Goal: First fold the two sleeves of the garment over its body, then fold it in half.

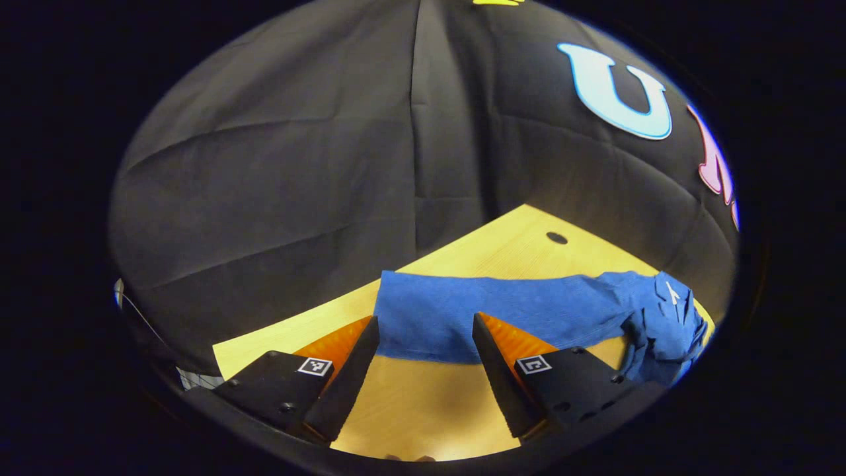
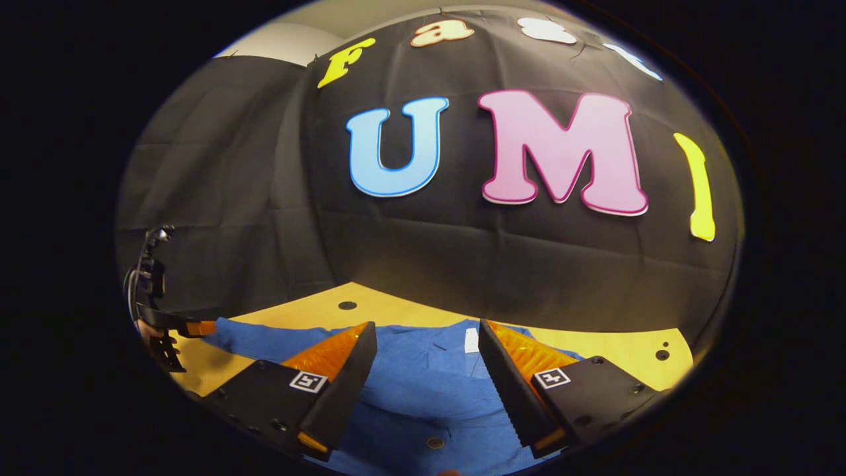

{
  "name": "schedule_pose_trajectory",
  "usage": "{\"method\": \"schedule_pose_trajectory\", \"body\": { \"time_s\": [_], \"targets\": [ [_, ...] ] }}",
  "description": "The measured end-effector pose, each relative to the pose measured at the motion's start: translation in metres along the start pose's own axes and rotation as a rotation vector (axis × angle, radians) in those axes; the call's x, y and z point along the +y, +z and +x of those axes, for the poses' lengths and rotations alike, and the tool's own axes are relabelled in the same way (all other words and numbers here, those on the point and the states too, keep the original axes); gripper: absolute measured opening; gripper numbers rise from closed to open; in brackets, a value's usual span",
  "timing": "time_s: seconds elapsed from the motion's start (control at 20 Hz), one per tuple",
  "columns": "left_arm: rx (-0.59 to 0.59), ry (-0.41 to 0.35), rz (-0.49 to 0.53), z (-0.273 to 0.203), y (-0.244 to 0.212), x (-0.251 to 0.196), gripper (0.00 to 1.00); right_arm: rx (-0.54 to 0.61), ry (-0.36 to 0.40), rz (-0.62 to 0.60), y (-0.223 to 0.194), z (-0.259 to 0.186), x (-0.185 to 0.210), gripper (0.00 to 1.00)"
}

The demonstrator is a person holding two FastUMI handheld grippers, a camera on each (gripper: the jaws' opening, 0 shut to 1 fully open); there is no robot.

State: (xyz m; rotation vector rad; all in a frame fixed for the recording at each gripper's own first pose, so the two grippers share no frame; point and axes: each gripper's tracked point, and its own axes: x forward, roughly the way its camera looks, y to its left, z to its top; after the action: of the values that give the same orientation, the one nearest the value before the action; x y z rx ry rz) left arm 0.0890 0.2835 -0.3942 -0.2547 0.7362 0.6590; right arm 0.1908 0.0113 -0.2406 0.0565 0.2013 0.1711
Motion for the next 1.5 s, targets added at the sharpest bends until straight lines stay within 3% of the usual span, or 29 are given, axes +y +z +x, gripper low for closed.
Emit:
{"method": "schedule_pose_trajectory", "body": {
  "time_s": [0.15,0.2,0.25,0.35,0.45,0.5,0.55,0.8,0.85,1.0,1.2,1.5],
  "targets": [
    [0.089,0.008,0.016,0.033,-0.012,-0.002,0.84,-0.028,-0.046,-0.097,0.005,-0.034,-0.008,0.97],
    [0.112,-0.007,0.023,0.038,-0.017,-0.006,0.84,-0.055,-0.052,-0.135,0.010,-0.045,-0.007,0.90],
    [0.133,-0.005,0.045,0.039,-0.016,-0.009,0.84,-0.080,-0.051,-0.181,0.012,-0.056,-0.007,1.00],
    [0.164,-0.015,0.143,0.045,-0.018,-0.014,0.84,-0.112,-0.031,-0.266,0.010,-0.076,-0.002,1.00],
    [0.193,-0.049,0.176,0.052,-0.020,-0.028,0.84,-0.064,0.012,-0.277,-0.013,-0.090,0.005,1.00],
    [0.218,-0.048,0.164,0.051,-0.016,-0.027,0.73,-0.009,0.031,-0.245,-0.029,-0.096,0.008,0.98],
    [0.247,-0.058,0.151,0.051,-0.015,-0.028,0.70,0.048,0.043,-0.203,-0.044,-0.101,0.009,0.99],
    [0.252,-0.105,0.128,0.050,-0.012,-0.045,0.10,0.116,-0.013,-0.163,-0.061,-0.105,-0.013,1.00],
    [0.253,-0.124,0.120,0.050,-0.012,-0.046,0.07,0.110,-0.023,-0.171,-0.060,-0.104,-0.017,1.00],
    [0.243,-0.116,0.083,0.049,-0.013,-0.053,0.00,0.112,-0.055,-0.176,-0.061,-0.100,-0.032,1.00],
    [0.204,-0.088,0.167,0.035,-0.001,-0.062,0.00,0.130,-0.086,-0.142,-0.063,-0.103,-0.047,1.00],
    [0.053,-0.245,0.230,-0.007,0.043,-0.178,0.00,0.175,-0.165,-0.109,-0.078,-0.113,-0.080,1.00]
  ]
}}
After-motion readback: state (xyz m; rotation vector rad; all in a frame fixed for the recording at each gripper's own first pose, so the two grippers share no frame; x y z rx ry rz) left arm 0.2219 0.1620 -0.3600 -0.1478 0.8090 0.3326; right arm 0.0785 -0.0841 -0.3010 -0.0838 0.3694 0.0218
